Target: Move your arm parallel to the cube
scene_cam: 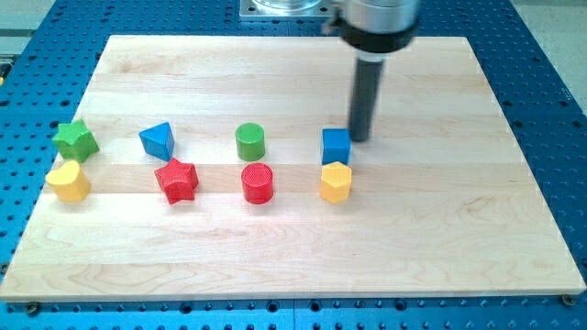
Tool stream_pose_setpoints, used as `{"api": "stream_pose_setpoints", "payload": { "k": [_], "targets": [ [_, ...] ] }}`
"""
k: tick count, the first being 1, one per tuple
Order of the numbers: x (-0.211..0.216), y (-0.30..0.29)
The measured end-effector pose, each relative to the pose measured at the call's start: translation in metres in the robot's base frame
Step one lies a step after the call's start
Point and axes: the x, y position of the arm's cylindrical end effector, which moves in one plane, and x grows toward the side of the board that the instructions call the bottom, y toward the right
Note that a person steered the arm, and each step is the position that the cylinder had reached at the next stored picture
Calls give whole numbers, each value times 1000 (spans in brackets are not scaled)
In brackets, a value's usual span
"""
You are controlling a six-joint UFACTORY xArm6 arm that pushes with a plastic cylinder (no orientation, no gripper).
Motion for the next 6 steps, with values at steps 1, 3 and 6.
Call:
{"api": "stream_pose_setpoints", "payload": {
  "k": [1,3,6],
  "targets": [
    [17,77],
    [46,123],
    [46,164]
  ]
}}
